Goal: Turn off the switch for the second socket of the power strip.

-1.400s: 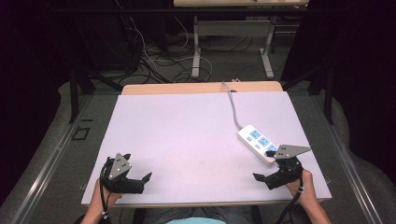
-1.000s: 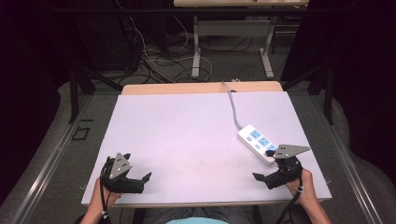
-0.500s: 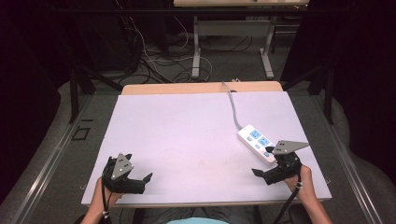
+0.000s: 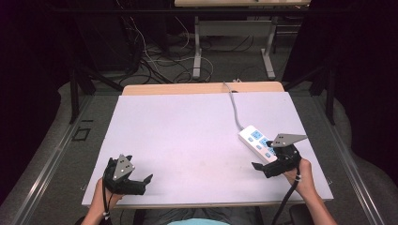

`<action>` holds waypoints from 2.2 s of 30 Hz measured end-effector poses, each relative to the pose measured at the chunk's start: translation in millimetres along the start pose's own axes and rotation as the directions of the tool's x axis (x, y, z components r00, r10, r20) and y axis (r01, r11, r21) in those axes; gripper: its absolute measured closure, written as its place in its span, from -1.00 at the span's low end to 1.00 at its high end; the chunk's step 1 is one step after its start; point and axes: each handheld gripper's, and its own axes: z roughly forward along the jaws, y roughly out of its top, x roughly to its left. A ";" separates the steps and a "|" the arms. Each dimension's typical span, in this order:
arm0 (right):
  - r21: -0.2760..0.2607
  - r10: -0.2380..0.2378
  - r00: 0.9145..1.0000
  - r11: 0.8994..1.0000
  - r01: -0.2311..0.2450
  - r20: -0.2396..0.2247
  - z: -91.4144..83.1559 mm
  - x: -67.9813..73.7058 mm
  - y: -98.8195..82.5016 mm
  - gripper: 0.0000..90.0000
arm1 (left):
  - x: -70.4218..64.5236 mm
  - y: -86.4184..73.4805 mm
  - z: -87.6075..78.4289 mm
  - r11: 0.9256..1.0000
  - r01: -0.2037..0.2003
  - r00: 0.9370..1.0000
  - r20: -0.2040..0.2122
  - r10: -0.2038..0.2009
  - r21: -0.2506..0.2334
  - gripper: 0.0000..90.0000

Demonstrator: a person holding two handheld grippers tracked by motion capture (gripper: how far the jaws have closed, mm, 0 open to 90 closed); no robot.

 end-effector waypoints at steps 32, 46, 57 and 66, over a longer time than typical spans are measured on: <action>0.090 0.033 0.999 0.995 -0.032 -0.011 28.7 -32.7 20.1 -1.00 | 1.0 -0.4 0.3 1.000 -0.010 1.000 -0.015 0.011 0.007 -0.97; 0.112 0.057 0.998 0.992 -0.054 -0.027 36.0 -41.4 24.8 -1.00 | -0.3 -1.2 0.9 1.000 0.003 1.000 -0.008 -0.003 0.004 -0.97; 0.135 0.089 0.996 0.987 -0.085 -0.022 40.8 -51.7 28.1 -1.00 | -0.2 -0.9 1.6 1.000 -0.002 1.000 -0.002 0.002 0.010 -0.97; 0.159 0.086 0.996 0.984 -0.081 -0.019 43.7 -56.7 29.1 -1.00 | -1.6 -0.2 1.8 1.000 -0.009 1.000 -0.002 0.009 0.016 -0.97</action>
